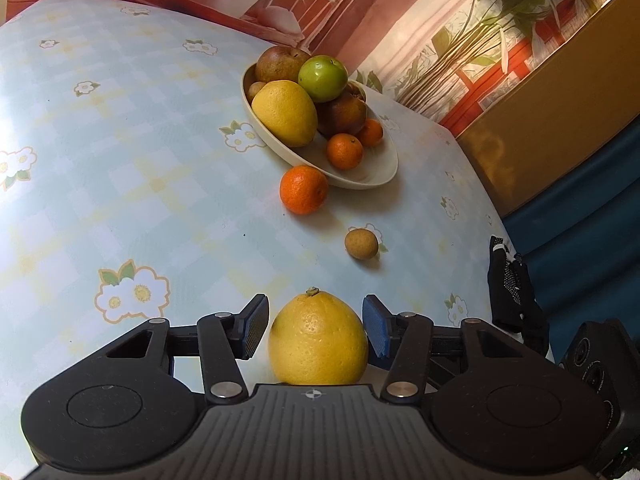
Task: Organize fruits
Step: 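Carry the grapefruit with both tools and lower it onto the plate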
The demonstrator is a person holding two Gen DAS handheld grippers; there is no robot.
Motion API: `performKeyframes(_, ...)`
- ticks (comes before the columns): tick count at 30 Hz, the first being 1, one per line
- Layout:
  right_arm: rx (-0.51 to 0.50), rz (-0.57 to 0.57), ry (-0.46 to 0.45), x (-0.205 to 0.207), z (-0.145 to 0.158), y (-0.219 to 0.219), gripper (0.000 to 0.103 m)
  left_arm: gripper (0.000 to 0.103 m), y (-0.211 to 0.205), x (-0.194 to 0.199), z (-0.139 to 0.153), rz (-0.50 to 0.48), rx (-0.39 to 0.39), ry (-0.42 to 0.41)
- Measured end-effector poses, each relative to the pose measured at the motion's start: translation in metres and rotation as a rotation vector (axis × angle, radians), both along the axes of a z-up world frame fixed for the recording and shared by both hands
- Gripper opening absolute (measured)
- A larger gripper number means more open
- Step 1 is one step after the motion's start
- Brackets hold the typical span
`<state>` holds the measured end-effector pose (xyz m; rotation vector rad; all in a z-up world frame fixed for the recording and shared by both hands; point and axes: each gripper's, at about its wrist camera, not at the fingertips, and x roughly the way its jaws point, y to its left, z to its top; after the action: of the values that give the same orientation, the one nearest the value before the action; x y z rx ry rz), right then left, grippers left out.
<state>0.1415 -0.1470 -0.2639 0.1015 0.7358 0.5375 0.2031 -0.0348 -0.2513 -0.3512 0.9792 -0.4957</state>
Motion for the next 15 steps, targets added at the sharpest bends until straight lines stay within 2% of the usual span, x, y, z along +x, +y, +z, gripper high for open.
performKeyframes(10, 0.023, 0.001, 0.013, 0.005, 0.001, -0.005, 0.049, 0.051, -0.007, -0.001, 0.004, -0.03, 0.026, -0.039)
performKeyframes(15, 0.024, -0.005, -0.011, 0.014, 0.014, -0.014, 0.049, 0.051, -0.016, 0.011, 0.019, -0.051, 0.029, -0.081)
